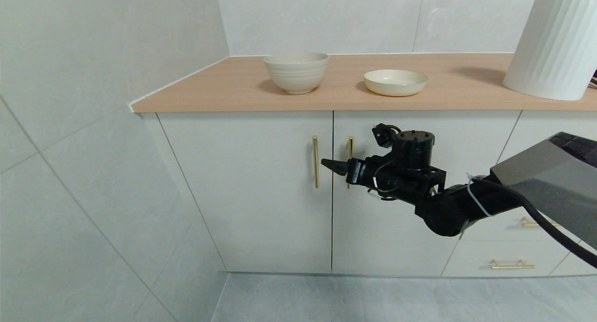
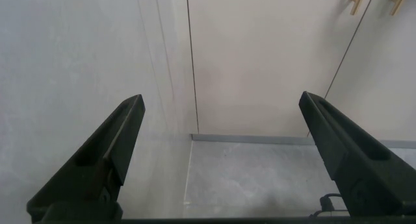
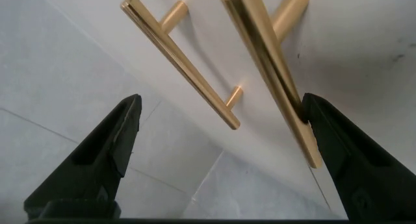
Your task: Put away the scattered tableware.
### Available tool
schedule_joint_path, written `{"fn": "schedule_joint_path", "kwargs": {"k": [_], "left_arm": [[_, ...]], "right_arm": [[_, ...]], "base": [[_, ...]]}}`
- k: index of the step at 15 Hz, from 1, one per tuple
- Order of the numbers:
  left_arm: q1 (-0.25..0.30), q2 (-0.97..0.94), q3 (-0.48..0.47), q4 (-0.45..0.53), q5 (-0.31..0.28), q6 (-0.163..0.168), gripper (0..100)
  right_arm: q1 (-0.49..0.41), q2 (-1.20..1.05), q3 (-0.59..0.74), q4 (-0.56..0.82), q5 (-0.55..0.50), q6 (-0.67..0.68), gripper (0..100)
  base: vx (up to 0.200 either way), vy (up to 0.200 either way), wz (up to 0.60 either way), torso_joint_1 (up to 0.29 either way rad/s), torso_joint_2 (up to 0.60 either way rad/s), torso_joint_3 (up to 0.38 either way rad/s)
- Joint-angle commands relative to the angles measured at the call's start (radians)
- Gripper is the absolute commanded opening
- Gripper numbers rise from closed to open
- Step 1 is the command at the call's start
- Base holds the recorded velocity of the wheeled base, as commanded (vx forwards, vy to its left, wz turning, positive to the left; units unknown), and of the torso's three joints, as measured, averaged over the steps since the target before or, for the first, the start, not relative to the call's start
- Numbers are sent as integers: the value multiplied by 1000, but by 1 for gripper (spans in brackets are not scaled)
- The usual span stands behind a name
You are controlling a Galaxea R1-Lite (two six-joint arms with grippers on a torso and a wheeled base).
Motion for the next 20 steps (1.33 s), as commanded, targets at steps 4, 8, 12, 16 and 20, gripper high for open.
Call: {"fn": "schedule_joint_path", "kwargs": {"k": [4, 8, 12, 16, 20], "left_arm": [[0, 0, 0, 0, 0, 0, 100], [0, 0, 0, 0, 0, 0, 100], [0, 0, 0, 0, 0, 0, 100], [0, 0, 0, 0, 0, 0, 100], [0, 0, 0, 1, 0, 0, 100]], "right_arm": [[15, -9, 6, 0, 12, 52, 100], [22, -30, 25, 0, 38, 94, 100], [29, -123, 146, 1, 145, 97, 100], [31, -282, 336, 0, 240, 94, 100], [31, -449, 540, -2, 317, 95, 100]], "base": [[0, 0, 0, 0, 0, 0], [0, 0, 0, 0, 0, 0], [0, 0, 0, 0, 0, 0], [0, 0, 0, 0, 0, 0], [0, 0, 0, 0, 0, 0]]}}
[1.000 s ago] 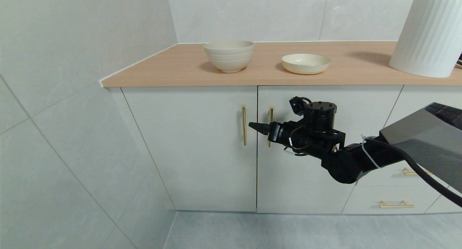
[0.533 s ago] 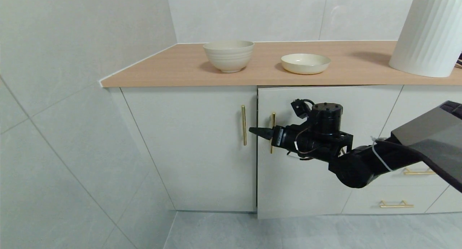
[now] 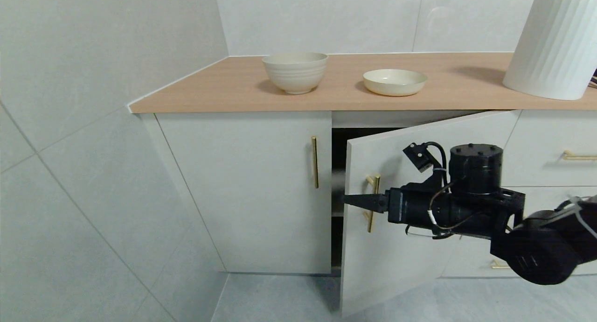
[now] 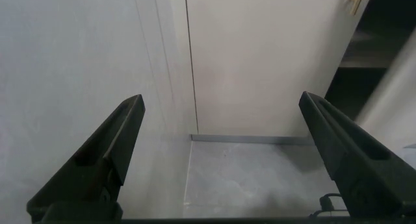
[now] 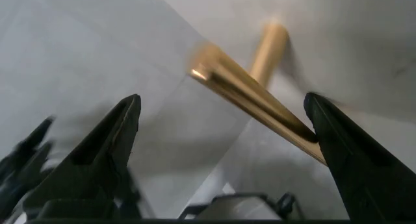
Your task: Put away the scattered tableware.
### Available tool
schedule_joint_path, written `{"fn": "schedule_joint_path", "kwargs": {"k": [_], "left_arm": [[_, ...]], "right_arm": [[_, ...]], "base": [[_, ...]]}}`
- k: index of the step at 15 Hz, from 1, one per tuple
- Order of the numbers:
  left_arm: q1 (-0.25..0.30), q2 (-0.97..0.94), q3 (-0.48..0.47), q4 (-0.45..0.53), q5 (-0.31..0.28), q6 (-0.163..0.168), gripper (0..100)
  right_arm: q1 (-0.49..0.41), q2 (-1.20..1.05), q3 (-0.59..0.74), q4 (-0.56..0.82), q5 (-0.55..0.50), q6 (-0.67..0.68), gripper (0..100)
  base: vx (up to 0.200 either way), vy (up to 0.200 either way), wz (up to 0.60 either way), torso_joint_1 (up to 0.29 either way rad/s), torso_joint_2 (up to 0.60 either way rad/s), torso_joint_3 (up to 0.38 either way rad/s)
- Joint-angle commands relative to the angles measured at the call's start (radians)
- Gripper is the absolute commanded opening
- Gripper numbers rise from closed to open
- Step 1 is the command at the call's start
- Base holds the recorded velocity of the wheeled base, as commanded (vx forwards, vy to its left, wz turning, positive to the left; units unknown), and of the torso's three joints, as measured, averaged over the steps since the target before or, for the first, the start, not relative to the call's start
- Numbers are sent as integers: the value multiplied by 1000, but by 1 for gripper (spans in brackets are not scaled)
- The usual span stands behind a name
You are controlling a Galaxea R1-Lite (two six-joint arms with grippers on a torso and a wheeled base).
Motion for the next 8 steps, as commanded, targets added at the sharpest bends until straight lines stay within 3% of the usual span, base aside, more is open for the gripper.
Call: {"fn": "schedule_joint_path", "kwargs": {"k": [1, 5, 6, 8], "left_arm": [[0, 0, 0, -1, 0, 0, 100], [0, 0, 0, 1, 0, 1, 100], [0, 0, 0, 1, 0, 23, 100], [0, 0, 0, 1, 0, -3, 100]], "right_arm": [[1, -122, 98, -2, 21, 0, 100], [1, -162, 173, -22, 23, -1, 100], [1, -161, 184, -41, 23, -1, 100], [1, -161, 201, -63, 23, -1, 100]], "base": [[0, 0, 0, 0, 0, 0], [0, 0, 0, 0, 0, 0], [0, 0, 0, 0, 0, 0], [0, 0, 0, 0, 0, 0]]}}
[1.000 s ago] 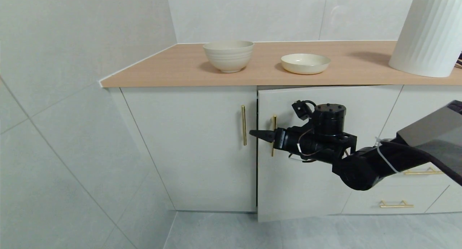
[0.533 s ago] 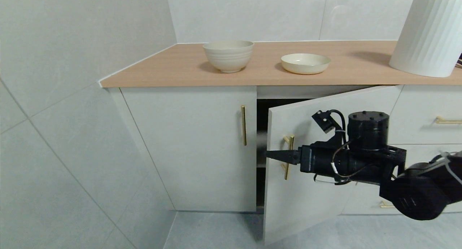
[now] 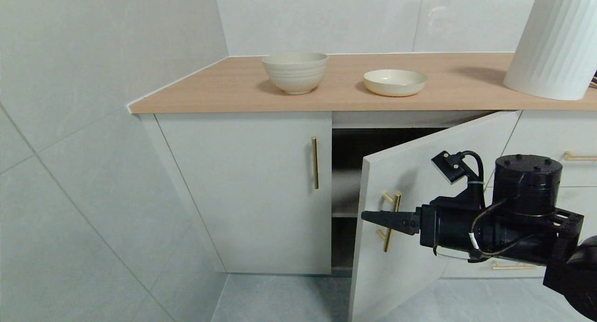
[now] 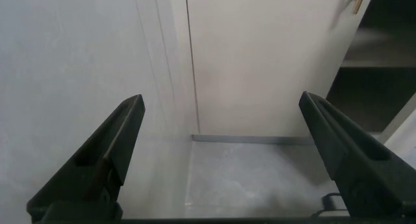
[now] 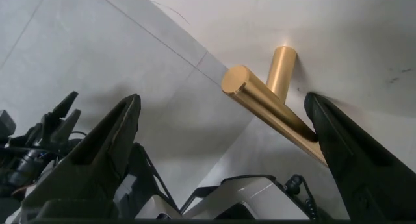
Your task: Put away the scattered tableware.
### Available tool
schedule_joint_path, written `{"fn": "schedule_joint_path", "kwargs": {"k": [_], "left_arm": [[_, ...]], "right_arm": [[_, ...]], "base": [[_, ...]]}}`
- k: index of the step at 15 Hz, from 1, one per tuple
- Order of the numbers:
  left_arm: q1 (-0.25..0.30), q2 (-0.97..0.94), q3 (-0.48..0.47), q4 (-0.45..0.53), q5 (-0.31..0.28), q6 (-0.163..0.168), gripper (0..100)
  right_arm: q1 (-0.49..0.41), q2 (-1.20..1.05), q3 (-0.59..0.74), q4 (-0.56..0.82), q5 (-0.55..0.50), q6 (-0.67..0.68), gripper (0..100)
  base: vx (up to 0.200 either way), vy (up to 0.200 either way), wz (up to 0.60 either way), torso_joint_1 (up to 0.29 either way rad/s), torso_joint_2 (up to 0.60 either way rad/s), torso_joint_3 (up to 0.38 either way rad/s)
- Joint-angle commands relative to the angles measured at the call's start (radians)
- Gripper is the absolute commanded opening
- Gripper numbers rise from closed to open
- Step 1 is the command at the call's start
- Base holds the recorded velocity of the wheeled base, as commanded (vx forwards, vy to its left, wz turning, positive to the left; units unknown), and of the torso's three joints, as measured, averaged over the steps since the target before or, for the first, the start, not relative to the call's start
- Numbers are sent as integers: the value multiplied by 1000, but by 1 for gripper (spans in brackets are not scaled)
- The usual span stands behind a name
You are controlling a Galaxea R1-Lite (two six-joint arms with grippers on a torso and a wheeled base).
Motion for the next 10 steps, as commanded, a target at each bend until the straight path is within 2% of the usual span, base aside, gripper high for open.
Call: {"fn": "schedule_joint_path", "kwargs": {"k": [1, 5, 6, 7, 8, 10], "left_arm": [[0, 0, 0, 0, 0, -4, 100], [0, 0, -10, -17, -11, 10, 100], [0, 0, -58, -13, -55, 13, 100], [-1, 11, -145, 7, -144, 13, 100], [-1, 71, -245, 50, -234, 11, 100], [-1, 276, -382, 102, -363, 4, 100]], "right_arm": [[2, -12, 10, -2, 1, 0, 100], [2, -12, 11, -4, -1, 0, 100], [0, -15, 11, -5, -1, -1, 100], [2, -22, 11, -5, -1, -1, 100], [2, -25, 10, -4, 1, -1, 100], [0, -25, 10, -5, -1, -1, 100]], "base": [[0, 0, 0, 0, 0, 0], [0, 0, 0, 0, 0, 0], [0, 0, 0, 0, 0, 0], [0, 0, 0, 0, 0, 0], [0, 0, 0, 0, 0, 0], [0, 0, 0, 0, 0, 0]]}}
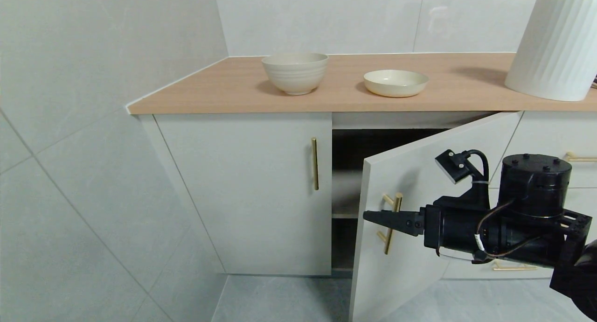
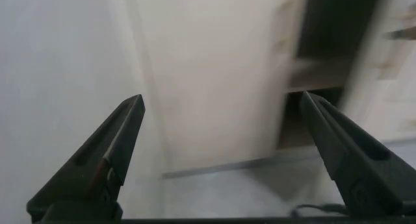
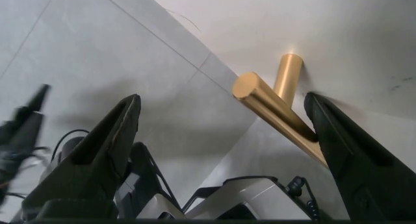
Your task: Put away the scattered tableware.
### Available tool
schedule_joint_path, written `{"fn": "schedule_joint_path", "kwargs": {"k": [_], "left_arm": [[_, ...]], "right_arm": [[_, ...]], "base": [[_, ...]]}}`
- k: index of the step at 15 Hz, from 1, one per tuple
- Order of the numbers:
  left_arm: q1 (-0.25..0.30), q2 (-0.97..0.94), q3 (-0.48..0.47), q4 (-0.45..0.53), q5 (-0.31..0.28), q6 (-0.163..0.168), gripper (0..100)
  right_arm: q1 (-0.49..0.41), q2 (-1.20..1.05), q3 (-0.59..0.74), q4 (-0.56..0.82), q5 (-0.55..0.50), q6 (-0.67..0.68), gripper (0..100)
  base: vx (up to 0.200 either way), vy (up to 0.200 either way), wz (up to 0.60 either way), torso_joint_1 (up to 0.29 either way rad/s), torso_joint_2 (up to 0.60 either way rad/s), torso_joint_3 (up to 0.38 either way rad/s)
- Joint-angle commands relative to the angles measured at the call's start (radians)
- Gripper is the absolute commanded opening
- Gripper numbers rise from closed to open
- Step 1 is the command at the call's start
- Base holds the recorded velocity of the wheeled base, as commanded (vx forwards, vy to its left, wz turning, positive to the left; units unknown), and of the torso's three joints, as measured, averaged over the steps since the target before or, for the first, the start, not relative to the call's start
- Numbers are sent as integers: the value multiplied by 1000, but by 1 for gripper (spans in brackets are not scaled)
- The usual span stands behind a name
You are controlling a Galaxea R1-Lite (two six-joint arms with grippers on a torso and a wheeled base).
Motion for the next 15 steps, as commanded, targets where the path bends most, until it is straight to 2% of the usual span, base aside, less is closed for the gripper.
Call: {"fn": "schedule_joint_path", "kwargs": {"k": [1, 2, 3, 4, 5, 6, 7, 8, 9, 10, 11, 14, 15], "left_arm": [[0, 332, -220, 48, -193, -5, 100], [0, 466, -293, 46, -264, -8, 100], [-3, 595, -358, 40, -301, -23, 100], [-22, 716, -405, 28, -313, -31, 100], [-88, 859, -444, -17, -313, -36, 100], [-134, 980, -450, -104, -313, -54, 100], [-163, 1070, -447, -188, -313, -76, 100], [-216, 1176, -441, -284, -310, -94, 100], [-239, 1227, -431, -325, -310, -108, 100], [-285, 1326, -378, -403, -310, -111, 100], [-304, 1366, -349, -443, -310, -112, 100], [-342, 1564, -215, -758, -304, -131, 100], [-361, 1587, -203, -808, -302, -163, 100]], "right_arm": [[-1, -6, -1, -1, -2, -1, 100], [-1, -10, 1, 0, -2, -1, 100], [1, -10, 1, 0, -2, -1, 100], [1, -10, 1, 0, -2, -1, 100], [-1, -10, 6, -1, -2, -1, 100], [1, -12, 6, -1, -2, -1, 100], [1, -12, 7, -1, -2, -1, 100], [1, -12, 7, -1, -2, -1, 100], [1, -12, 7, 0, -2, -1, 100], [1, -6, 7, 0, 0, -1, 100], [1, -1, 7, 0, 0, -1, 100], [1, 3, 7, -1, -2, -2, 100], [1, 3, 9, 0, -2, -2, 100]], "base": [[0, 0, 0, 0, 0, 0], [0, 0, 0, 0, 0, 0], [0, 0, 0, 0, 0, 0], [0, 0, 0, 0, 0, 0], [0, 0, 0, 0, 0, 0], [0, 0, 0, 0, 0, 0], [0, 0, 0, 0, 0, 0], [0, 0, 0, 0, 0, 0], [0, 0, 0, 0, 0, 0], [0, 0, 0, 0, 0, 0], [0, 0, 0, 0, 0, 0], [0, 0, 0, 0, 0, 0], [0, 0, 0, 0, 0, 0]]}}
